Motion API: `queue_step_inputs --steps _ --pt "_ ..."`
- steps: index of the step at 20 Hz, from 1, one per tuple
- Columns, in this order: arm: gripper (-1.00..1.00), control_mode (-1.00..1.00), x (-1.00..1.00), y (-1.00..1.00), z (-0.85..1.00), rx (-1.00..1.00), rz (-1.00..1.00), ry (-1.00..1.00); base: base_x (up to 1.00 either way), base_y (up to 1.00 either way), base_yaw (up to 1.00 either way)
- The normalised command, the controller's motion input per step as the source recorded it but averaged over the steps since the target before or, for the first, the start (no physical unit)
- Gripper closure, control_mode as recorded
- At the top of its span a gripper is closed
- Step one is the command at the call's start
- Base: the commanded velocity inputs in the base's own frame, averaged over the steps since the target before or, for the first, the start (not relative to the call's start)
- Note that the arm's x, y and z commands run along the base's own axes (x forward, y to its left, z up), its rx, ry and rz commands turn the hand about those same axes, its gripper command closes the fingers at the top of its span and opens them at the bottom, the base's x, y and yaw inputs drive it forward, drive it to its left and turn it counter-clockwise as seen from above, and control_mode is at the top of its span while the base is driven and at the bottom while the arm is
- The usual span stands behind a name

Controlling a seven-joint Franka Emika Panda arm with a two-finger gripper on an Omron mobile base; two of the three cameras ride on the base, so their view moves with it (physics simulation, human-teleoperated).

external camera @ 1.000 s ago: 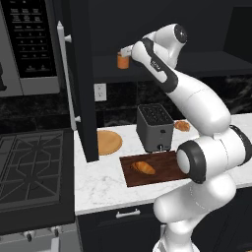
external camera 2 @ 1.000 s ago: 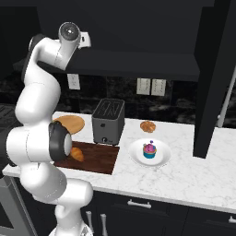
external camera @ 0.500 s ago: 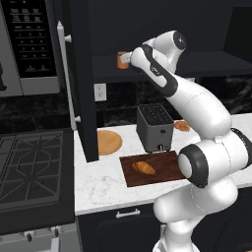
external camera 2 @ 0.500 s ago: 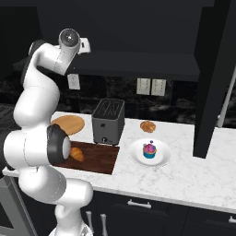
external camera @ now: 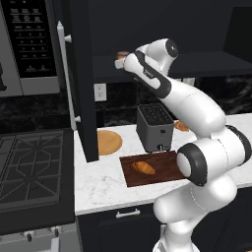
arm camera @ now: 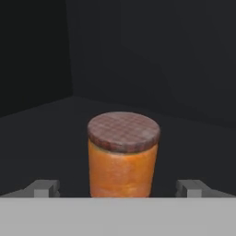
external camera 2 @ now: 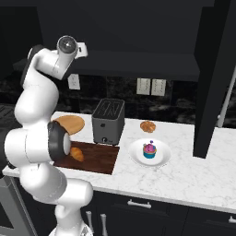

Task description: From the different types of pastries on the counter, select a croissant and place it on the cutting board. Then retrieve a jar of jam from the cabinet and place it alongside the croissant on the cutting board.

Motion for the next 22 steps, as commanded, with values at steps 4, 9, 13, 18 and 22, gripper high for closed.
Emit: queue_step_inputs --steps 4,9,13,18,22 --pt "-1.00 -1.00 0.43 0.09 -0.08 0.00 0.02 -0.03 0.00 0.00 0.00" --pt "1.00 -1.00 0.44 0.11 -0.14 0.00 0.04 0.00 0.00 0.00 0.00" --pt "1.00 -1.00 0.27 0.21 -0.24 0.01 0.10 0.12 0.00 0.00 0.00" --pt "1.00 -1.00 -0.78 -0.26 0.19 0.06 0.04 -0.25 0.00 0.00 0.00" --pt "1.00 -1.00 -1.00 -0.42 0.02 0.08 0.00 -0.31 0.00 0.00 0.00"
